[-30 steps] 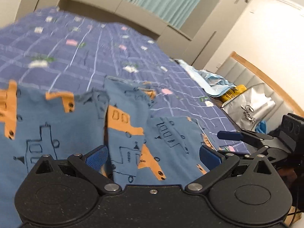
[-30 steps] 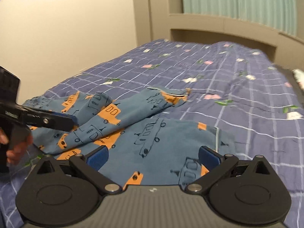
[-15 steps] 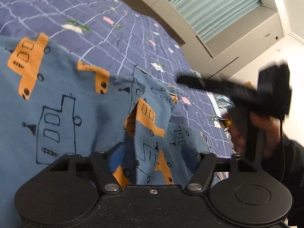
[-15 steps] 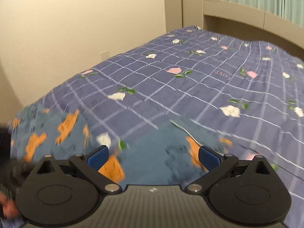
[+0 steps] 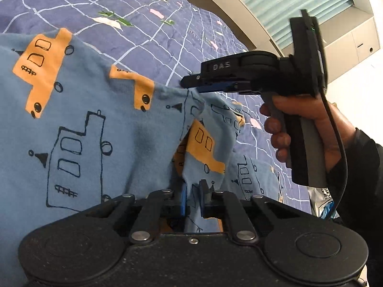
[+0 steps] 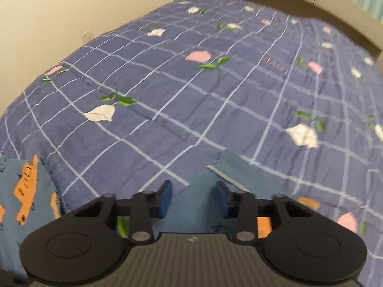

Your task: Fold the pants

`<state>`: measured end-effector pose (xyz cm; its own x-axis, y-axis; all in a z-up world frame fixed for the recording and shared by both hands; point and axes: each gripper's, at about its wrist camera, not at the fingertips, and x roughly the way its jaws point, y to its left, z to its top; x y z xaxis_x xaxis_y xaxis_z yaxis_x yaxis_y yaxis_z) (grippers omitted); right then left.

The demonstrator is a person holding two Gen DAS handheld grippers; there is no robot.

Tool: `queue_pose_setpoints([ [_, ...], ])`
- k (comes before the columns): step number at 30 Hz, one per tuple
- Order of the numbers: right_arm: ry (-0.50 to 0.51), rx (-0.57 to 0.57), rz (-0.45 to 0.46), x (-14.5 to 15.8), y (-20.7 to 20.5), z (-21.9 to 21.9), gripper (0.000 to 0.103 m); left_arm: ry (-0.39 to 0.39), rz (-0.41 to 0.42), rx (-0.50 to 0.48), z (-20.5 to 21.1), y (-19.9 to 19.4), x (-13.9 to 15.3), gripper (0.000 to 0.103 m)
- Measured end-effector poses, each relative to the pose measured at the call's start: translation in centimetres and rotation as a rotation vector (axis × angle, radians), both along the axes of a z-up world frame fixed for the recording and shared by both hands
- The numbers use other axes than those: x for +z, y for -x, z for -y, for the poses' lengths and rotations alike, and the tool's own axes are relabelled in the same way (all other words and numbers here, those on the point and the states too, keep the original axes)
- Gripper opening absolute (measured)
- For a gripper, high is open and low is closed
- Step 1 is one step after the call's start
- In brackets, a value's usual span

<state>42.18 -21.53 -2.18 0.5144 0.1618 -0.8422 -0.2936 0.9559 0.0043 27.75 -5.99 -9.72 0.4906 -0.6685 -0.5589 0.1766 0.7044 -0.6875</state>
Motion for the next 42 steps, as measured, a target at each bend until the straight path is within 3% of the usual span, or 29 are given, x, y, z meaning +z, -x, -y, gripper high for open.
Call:
queue_pose_setpoints([
  [3,0.036,0.009,-0.006,-0.2,-0.2,-0.3,0.004,-0.006,0.006,-0.012,0.5,0.0,0.3,0.001],
  [4,0.030,0.003,-0.003,-0.2,-0.1,-0.1,0.002,-0.016,0.012,-0.016,0.7,0.0,0.4,0.000],
  [12,-0.095,-0.077,0.172,4.5,4.4,5.4,0.002,-0.105,0.128,-0.053,1.8,0.8,3.6,0.000],
  [20,-0.201,-0.190,0.343,8.7,15.8,14.2,0.002,-0.306,0.390,-0.214,4.3,3.9,8.4,0.000],
  [26,-0.261,-0.307,0.323,4.1,24.8,17.9,0.002,-0.456,0.499,-0.358,6.9,7.6,7.7,0.000],
  [29,-0.300,-0.361,0.267,0.6,27.0,18.7,0.002,-0.510,0.479,-0.393,7.7,8.6,5.8,0.000],
  [35,-0.388,-0.416,0.231,-2.9,28.3,20.2,0.003,-0.548,0.446,-0.384,8.0,8.9,3.7,0.000],
  [42,-0.453,-0.478,0.246,-2.8,27.9,22.9,0.022,-0.556,0.438,-0.374,8.2,8.7,3.7,0.000],
])
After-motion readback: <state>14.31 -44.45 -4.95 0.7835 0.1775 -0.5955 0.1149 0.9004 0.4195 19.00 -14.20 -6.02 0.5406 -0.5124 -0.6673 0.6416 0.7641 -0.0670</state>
